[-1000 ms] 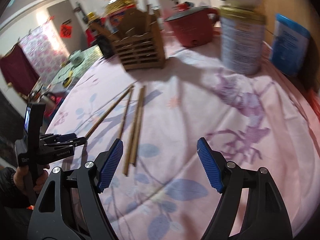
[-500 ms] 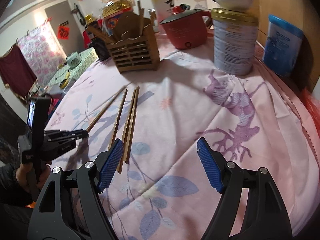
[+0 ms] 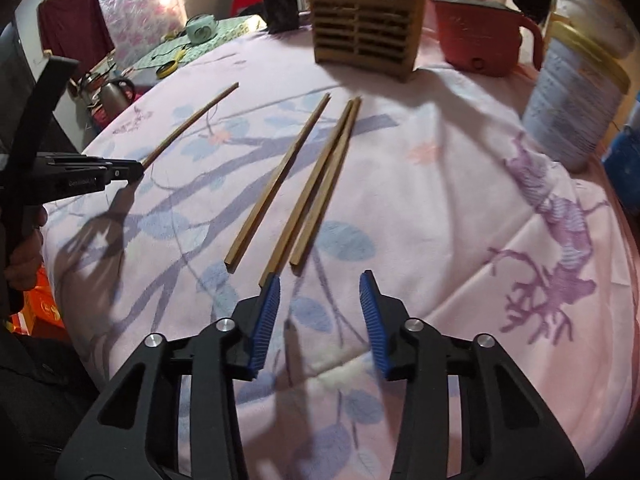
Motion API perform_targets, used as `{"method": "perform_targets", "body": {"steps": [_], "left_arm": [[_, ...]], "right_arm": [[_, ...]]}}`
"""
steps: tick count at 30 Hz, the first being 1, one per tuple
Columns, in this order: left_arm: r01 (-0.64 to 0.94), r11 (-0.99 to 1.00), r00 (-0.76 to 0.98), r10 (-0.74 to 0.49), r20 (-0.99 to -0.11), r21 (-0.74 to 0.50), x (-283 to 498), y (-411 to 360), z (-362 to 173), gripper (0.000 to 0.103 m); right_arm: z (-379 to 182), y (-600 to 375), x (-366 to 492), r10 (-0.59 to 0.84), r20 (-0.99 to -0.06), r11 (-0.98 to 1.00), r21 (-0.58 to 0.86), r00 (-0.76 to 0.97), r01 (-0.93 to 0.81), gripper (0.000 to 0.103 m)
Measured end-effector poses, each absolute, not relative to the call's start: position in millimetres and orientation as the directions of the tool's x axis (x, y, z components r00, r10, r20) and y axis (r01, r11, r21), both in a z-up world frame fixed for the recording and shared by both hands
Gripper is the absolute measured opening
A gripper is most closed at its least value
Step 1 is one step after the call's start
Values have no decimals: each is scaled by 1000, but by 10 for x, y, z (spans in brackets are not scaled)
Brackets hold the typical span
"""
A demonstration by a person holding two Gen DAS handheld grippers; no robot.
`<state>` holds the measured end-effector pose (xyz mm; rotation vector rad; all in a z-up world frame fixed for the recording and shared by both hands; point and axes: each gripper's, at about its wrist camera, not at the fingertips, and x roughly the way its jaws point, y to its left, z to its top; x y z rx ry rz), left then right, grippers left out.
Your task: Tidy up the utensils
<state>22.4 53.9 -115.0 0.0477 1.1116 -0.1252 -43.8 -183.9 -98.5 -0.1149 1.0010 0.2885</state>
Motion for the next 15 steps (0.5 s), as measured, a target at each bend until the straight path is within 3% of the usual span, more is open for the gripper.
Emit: {"method": "perform_targets", "body": {"steps": [10, 11, 13, 15], "left_arm": [[144, 989, 434, -77, -897, -15, 193, 568, -1147, 8], [145, 989, 434, -77, -898, -15, 196, 569, -1147, 8], [145, 989, 433, -75, -898, -13, 201, 571, -1146, 8], [142, 990, 434, -74, -898, -13, 209, 574, -1147, 8]], "right_arm": [[-1095, -1776, -262, 213, -833, 957, 74, 510, -279, 36], [-1098, -1778, -246, 210, -830, 959, 71, 516, -275, 33], [-1103, -1856, -199, 190, -826, 970, 73, 531, -233, 12], [-1106, -1979, -182, 198, -825, 975, 110, 530, -192, 7]]}}
